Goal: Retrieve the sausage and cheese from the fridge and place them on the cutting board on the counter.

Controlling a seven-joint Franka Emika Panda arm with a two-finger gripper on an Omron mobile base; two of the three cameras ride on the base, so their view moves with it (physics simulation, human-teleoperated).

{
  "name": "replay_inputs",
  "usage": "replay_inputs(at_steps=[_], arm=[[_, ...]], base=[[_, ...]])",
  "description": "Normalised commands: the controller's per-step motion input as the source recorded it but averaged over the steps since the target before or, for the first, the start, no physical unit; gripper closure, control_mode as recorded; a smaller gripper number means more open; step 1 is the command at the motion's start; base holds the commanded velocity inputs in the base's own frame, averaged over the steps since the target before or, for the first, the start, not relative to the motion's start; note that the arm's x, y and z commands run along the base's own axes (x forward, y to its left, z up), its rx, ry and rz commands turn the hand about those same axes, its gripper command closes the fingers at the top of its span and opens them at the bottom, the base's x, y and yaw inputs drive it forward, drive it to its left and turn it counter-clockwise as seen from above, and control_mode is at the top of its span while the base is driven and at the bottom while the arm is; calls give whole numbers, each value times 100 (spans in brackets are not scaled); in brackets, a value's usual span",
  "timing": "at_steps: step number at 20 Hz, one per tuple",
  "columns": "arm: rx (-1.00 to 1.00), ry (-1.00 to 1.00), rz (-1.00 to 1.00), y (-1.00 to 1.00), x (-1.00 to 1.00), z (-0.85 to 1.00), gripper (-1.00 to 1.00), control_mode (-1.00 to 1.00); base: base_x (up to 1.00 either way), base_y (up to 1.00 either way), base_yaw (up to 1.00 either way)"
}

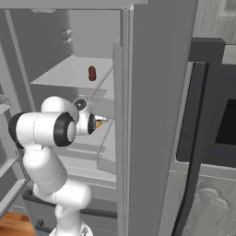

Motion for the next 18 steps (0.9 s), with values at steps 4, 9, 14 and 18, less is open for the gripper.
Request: replay_inputs(at_steps=[4,9,14,18], arm=[[0,0,0,0,0,0,100,-100],[1,-14,0,-25,-78,0,100,-100],[9,-14,3,-44,-86,43,100,-100],[3,-4,9,-19,-71,99,100,-100]], base=[[0,0,0],[0,0,0],[0,0,0],[0,0,0]])
